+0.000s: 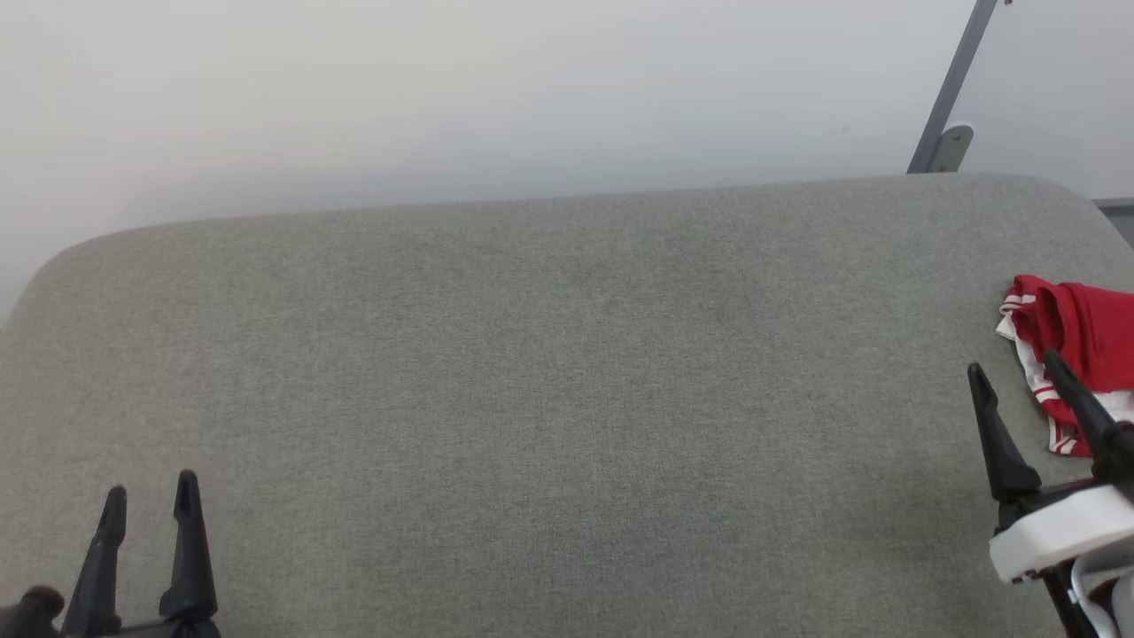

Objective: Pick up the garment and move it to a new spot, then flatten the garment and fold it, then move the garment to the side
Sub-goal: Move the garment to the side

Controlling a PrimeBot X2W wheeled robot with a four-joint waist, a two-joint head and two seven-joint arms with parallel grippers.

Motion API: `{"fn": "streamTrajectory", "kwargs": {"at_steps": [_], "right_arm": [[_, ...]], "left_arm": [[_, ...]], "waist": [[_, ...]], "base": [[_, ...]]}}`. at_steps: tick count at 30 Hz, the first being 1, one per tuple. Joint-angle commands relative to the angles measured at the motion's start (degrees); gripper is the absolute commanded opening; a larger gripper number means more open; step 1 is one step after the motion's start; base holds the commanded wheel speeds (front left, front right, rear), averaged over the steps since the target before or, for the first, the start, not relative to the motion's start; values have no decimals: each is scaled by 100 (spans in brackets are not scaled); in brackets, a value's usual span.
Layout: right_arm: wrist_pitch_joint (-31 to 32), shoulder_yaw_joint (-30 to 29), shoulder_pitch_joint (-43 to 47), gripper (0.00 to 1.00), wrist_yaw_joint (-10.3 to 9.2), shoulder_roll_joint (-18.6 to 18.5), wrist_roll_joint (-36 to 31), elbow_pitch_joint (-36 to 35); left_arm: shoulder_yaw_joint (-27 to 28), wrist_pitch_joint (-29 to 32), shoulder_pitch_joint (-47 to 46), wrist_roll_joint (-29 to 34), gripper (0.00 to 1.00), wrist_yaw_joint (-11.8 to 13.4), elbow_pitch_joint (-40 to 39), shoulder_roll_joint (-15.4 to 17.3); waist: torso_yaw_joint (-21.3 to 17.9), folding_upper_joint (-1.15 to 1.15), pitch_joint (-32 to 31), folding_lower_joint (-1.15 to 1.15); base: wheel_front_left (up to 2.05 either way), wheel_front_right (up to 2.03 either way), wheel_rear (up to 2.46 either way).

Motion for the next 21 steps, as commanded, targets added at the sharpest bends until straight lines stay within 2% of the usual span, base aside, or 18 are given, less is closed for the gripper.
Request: {"fn": "streamTrajectory", "kwargs": {"at_steps": [1,21], "right_arm": [[-25,-48,141,100,-2,81,5,-81],[-26,-449,761,100,-2,476,13,-500]], "left_arm": [[45,-28,140,-30,100,-17,-33,0],[-86,-28,568,0,100,-17,80,71]], "waist": [[19,-1,-39,0],[125,-1,-138,0]], "base": [[0,0,0],[0,0,0]]}}
